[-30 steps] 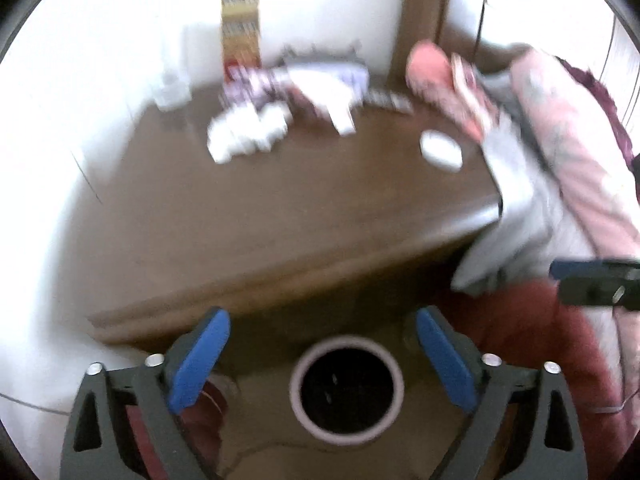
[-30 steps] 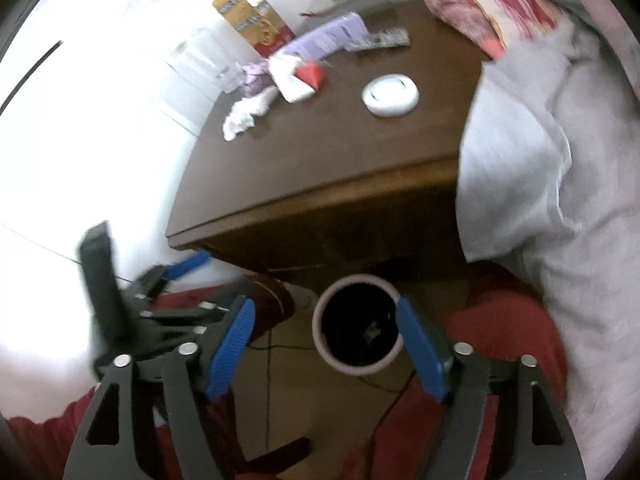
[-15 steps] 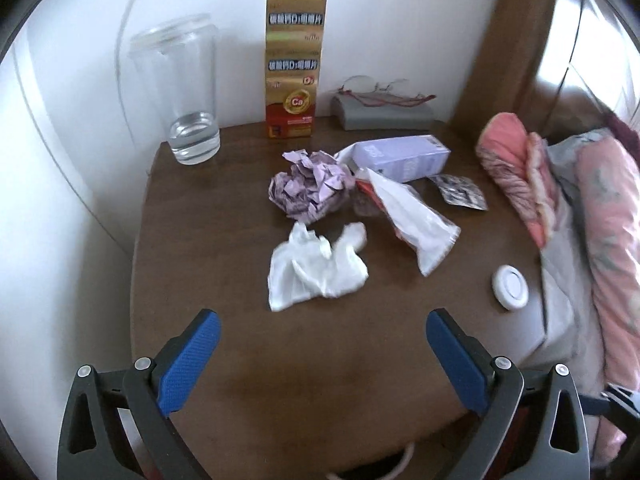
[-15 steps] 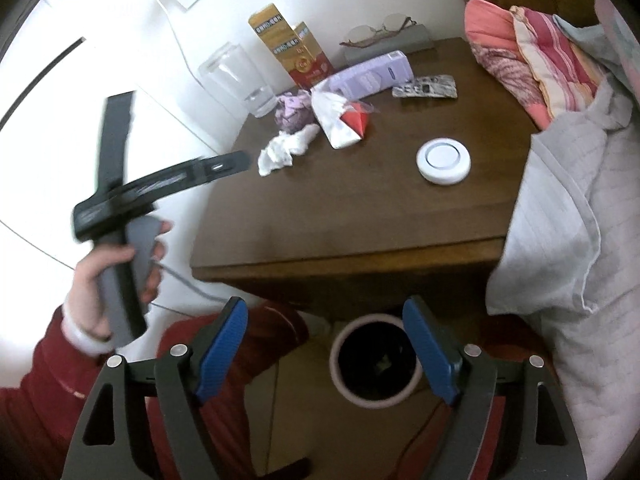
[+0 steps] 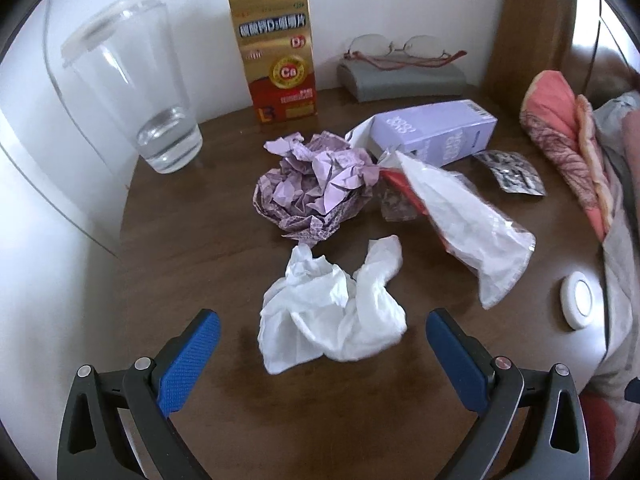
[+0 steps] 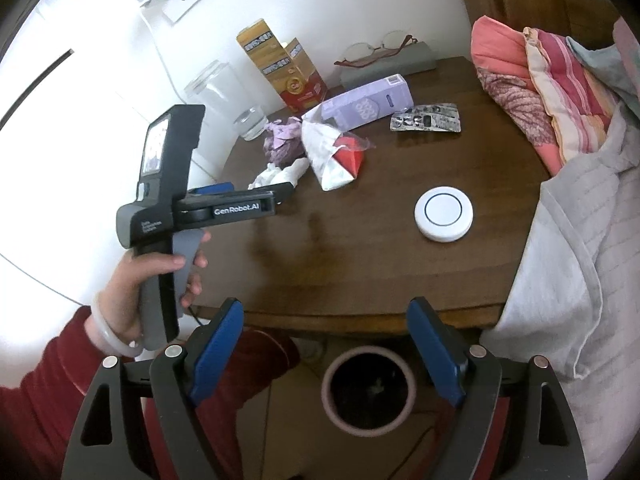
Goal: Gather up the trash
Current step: 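Move both open tools back up to the bedside table, then grasp the white tissue with the left tool while the right tool grasps the clear plastic bag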
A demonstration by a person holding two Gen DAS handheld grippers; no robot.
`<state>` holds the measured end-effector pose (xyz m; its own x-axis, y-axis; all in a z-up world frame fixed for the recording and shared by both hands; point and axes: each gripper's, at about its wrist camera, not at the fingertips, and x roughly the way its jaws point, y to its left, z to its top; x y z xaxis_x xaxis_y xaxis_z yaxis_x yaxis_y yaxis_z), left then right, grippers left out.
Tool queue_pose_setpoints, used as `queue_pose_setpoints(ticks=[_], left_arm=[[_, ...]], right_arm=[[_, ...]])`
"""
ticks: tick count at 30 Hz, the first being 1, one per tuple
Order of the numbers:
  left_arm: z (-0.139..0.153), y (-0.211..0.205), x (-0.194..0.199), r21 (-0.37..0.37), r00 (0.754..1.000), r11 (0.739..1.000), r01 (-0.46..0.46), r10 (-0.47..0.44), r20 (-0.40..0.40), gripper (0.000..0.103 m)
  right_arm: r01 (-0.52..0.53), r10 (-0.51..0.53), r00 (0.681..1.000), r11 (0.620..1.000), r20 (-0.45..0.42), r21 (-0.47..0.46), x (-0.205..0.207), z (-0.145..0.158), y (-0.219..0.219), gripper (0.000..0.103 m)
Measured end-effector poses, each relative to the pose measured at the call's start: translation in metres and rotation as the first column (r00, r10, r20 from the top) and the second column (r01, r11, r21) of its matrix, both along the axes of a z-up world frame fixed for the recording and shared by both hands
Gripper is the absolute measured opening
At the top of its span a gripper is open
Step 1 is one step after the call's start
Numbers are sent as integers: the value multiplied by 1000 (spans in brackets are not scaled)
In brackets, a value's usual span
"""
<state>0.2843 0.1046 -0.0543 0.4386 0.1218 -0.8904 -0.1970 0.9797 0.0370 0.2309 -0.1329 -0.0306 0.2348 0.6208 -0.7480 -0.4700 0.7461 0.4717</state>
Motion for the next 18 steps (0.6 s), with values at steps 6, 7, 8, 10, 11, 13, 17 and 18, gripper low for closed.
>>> queue_pose_setpoints(ticks=[6,7,8,10,11,13,17,18], left_arm=[[-10,6,8,10,1000,1000,-14,14,-12,103],[-13,7,10,4,1000,1000,-15,15,-18,103],[-13,8,9,-3,1000,1000,-17,17,-10,103],[-14,9,9,-14,1000,1000,-20,20,-6,103],[-15,9,9,-22,1000,1000,-22,22,-4,103],[-16,11,8,-37,1000,999,-24,24,0,103],[-17,10,11,-36,1000,999,-10,10,2,103],[-17,10,11,-36,1000,999,-8,8,2,103]], right_arm=[[-23,23,999,1000,-30,-1,13,-7,4,83],[-24,23,999,1000,-28,-8,15,-8,5,83],[-26,26,999,1000,-28,-12,17,-8,7,83],[-31,31,999,999,-33,-23,22,-10,10,83],[-31,31,999,999,-35,-27,25,-9,11,83],[-36,35,999,999,-31,-28,30,-8,15,83],[-48,47,999,998,-21,-30,42,-2,26,83],[-55,55,998,998,-16,-34,47,1,31,83]])
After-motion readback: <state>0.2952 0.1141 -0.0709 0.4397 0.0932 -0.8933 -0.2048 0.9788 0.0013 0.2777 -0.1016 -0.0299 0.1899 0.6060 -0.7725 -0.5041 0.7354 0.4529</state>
